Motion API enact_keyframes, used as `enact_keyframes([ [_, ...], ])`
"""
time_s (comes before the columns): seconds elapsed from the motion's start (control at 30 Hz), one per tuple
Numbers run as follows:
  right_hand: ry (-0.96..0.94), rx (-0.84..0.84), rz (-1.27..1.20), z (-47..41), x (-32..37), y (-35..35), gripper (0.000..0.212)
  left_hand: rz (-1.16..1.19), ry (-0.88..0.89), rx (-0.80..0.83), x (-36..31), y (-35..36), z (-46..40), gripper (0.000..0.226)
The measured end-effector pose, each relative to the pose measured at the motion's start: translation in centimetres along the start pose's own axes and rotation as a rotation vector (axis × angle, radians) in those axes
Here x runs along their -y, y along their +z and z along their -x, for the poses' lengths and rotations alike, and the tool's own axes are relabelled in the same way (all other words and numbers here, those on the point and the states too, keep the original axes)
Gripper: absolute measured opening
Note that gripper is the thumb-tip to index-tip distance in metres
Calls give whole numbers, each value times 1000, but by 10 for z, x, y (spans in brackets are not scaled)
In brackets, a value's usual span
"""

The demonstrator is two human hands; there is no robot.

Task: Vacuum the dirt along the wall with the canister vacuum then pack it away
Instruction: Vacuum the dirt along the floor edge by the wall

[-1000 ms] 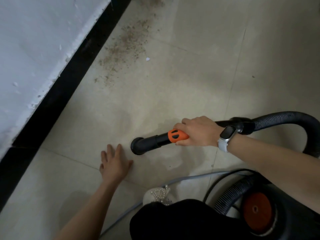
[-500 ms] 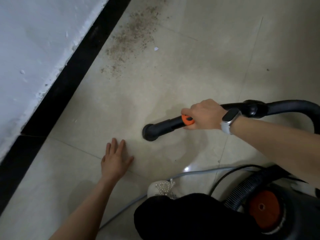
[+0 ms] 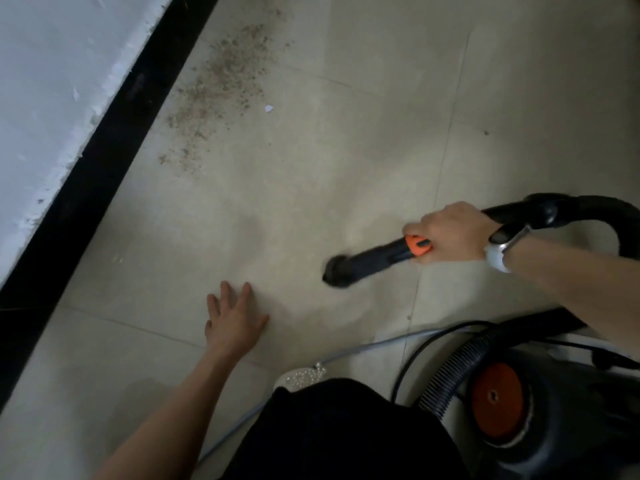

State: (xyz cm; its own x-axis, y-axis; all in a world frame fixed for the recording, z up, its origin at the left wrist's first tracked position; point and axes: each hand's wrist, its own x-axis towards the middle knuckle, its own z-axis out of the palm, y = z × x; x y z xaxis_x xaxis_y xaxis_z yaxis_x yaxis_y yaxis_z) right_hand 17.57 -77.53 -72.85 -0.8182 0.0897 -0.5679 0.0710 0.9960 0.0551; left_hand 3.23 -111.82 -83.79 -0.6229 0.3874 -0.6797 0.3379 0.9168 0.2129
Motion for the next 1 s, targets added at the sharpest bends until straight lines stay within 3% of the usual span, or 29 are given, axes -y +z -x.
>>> enact_keyframes([
  [0.07, 180, -48, -75, -2, -22, -10, 27, -13, 7, -10, 1, 0, 0, 70],
  [0.13, 231, -60, -112, -5, -24, -12, 27, -18, 12, -19, 3, 0, 0, 69],
  [0.37, -140, 52, -78, -5, 37, 8, 31, 9, 25, 0, 9, -8, -4, 65],
  [0.57, 113, -157, -32, -37, 48, -28, 33, 102, 66, -1, 6, -44, -5, 58],
  [0.73, 285, -236, -104, -46, 69, -100, 40, 682, 20, -31, -26, -116, 20, 40],
  [0.93, 238, -224, -221, 11, 126, -214, 50, 1446, -17, 271, -79, -227, 102, 42],
  [1.0, 199, -230, -277, 39, 141, -251, 50, 1651, -46, 300, -95, -264, 136, 40],
])
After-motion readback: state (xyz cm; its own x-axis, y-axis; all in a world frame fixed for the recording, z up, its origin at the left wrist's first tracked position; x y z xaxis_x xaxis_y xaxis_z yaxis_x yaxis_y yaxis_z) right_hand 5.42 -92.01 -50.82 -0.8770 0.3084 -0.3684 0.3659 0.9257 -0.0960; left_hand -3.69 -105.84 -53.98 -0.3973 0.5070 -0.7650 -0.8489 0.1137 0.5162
